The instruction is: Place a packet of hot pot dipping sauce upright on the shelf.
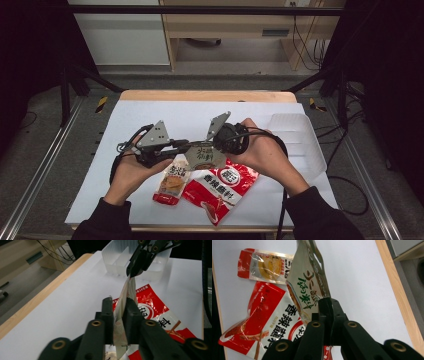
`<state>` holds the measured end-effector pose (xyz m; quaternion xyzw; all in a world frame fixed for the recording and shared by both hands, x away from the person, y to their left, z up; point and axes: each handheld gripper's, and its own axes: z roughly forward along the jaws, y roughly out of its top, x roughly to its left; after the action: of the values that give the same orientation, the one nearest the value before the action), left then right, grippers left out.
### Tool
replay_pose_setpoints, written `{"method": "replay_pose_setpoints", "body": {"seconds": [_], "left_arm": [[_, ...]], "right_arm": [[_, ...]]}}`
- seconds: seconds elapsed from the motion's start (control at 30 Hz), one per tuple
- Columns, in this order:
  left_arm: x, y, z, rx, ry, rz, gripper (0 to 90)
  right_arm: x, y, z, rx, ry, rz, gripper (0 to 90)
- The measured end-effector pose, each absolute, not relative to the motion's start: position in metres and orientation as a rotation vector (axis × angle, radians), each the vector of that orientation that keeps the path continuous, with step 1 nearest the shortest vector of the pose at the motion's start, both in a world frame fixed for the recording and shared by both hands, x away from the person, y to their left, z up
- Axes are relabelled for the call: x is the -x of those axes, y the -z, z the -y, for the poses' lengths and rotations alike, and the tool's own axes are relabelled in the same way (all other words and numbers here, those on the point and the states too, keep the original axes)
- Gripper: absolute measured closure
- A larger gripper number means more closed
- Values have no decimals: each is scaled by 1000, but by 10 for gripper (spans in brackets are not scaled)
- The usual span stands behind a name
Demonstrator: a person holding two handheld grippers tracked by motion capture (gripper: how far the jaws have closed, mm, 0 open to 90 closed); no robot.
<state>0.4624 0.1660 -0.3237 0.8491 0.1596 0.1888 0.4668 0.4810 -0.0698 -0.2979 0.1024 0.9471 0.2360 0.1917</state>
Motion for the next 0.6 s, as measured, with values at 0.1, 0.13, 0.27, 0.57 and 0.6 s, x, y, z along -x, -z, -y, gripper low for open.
{"method": "replay_pose_setpoints", "body": {"seconds": [0.1,0.13,0.27,0.57,0.6], "left_arm": [[-463,327,-168,-2038,-443,-423,555],[-462,329,-169,-2034,-458,-436,516],[-459,338,-172,-2040,-512,-504,304],[-453,377,-202,-2080,-593,-657,106],[-451,382,-208,-2080,-598,-673,106]], "right_arm": [[-482,297,72,-293,-647,-2653,900],[-482,296,73,-293,-641,-2650,900],[-485,291,82,-314,-645,-2636,900],[-493,272,109,-355,-644,-2583,900],[-493,272,109,-355,-644,-2583,900]]}}
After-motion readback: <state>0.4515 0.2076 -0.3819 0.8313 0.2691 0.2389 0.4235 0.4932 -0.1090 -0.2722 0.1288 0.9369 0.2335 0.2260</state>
